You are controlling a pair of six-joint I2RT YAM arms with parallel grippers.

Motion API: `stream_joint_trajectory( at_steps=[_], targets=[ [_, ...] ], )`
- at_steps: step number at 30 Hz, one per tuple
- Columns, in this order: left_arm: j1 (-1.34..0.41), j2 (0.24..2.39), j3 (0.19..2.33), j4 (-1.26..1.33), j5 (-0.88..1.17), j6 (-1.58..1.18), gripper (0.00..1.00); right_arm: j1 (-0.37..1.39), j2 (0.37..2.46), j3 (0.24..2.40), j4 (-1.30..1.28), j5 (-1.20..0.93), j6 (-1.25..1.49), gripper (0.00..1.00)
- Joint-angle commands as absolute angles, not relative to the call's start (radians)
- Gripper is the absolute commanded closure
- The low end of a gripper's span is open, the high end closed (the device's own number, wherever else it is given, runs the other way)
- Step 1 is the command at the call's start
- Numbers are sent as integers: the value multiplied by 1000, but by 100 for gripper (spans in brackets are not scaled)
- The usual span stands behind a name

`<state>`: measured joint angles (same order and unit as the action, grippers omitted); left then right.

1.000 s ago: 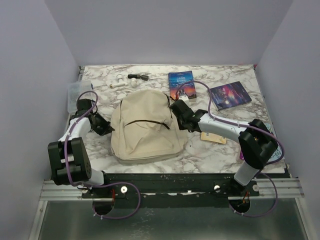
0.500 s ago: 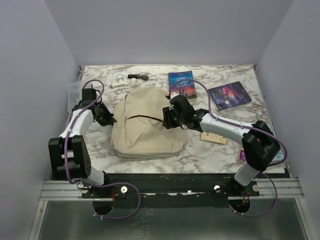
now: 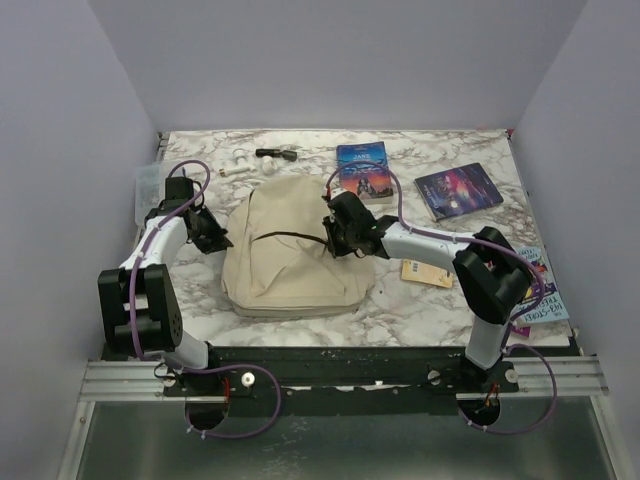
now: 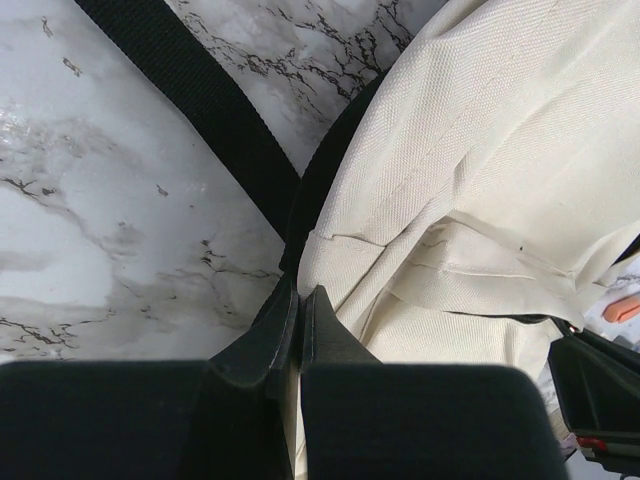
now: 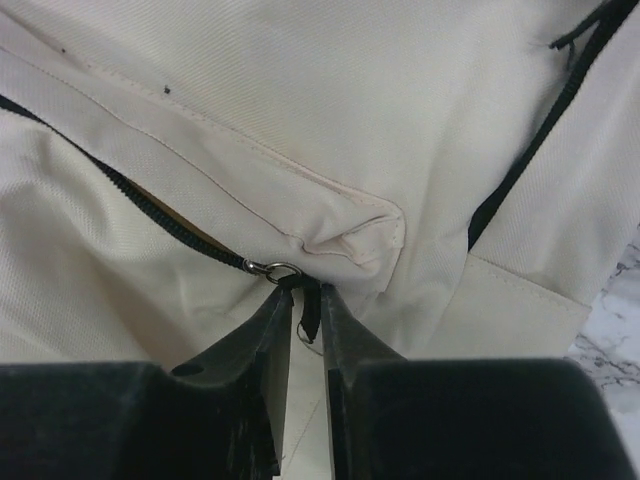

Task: Pack the student bag
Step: Unzip the student bag at the center of the board.

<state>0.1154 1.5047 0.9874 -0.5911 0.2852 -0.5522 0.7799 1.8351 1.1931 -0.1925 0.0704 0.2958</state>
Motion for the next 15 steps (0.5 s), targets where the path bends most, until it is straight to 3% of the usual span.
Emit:
stream_joint_trajectory(
  at_steps=[1,5,15],
  targets=[
    [112,1504,1026,-604,258,-532,100,787,1821,1180,-220,148,327,85],
    [112,1511,1031,-610,248,-530,100,787,1781,1123,-236,201,356,99],
    [113,1515,1046,-621,233,-520,100,784,1785,1104,-309,315,403,99]
  ],
)
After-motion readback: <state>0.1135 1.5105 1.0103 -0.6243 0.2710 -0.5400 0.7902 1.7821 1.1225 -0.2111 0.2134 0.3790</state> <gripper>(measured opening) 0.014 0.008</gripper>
